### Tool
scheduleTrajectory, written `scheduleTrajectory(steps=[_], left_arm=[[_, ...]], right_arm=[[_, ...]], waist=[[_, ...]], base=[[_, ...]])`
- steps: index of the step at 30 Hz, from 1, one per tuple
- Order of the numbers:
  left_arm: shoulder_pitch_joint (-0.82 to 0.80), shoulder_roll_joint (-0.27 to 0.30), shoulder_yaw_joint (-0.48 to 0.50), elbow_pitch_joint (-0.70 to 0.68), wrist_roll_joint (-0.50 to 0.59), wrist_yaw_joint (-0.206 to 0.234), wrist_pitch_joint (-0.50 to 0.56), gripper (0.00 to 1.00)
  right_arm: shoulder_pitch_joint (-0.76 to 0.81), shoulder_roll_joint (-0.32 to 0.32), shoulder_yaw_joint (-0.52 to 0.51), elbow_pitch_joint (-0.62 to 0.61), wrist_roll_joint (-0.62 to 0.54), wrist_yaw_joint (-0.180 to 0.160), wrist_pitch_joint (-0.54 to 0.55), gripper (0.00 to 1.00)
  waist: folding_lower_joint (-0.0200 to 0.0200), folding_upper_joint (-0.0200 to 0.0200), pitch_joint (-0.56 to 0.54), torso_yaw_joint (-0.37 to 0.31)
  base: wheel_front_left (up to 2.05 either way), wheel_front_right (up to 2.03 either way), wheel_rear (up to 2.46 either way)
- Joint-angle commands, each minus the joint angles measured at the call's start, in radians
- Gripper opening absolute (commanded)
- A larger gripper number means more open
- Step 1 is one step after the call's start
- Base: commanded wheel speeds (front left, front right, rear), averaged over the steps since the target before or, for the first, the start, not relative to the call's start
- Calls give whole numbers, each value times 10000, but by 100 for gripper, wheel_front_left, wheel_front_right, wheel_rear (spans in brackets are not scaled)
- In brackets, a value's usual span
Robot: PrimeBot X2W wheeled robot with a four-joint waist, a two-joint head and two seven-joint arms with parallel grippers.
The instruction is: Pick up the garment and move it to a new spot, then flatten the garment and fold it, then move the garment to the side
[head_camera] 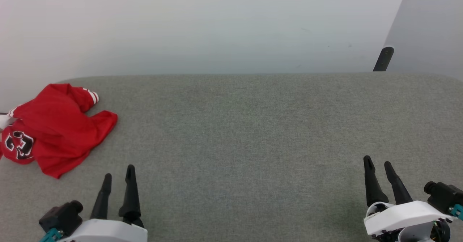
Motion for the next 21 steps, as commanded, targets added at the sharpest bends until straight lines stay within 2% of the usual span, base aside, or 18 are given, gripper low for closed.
scheduleTrajectory(steps=[1, 6, 21], left_arm=[[29, -26, 85, -196, 354, -16, -86, 100], [119, -98, 217, -411, 1273, -230, -218, 100], [360, -255, 512, -789, 3134, -738, -558, 100]], right_arm=[[-141, 23, -66, -100, -418, 4, -87, 100], [-107, 55, -64, -130, -1384, 5, -219, 100], [30, 65, 22, -111, -2660, 6, -557, 100]], waist=[[0, -1, -9, 2], [0, -1, -48, 5], [0, -1, -200, 23]], base=[[0, 0, 0], [0, 0, 0], [0, 0, 0]])
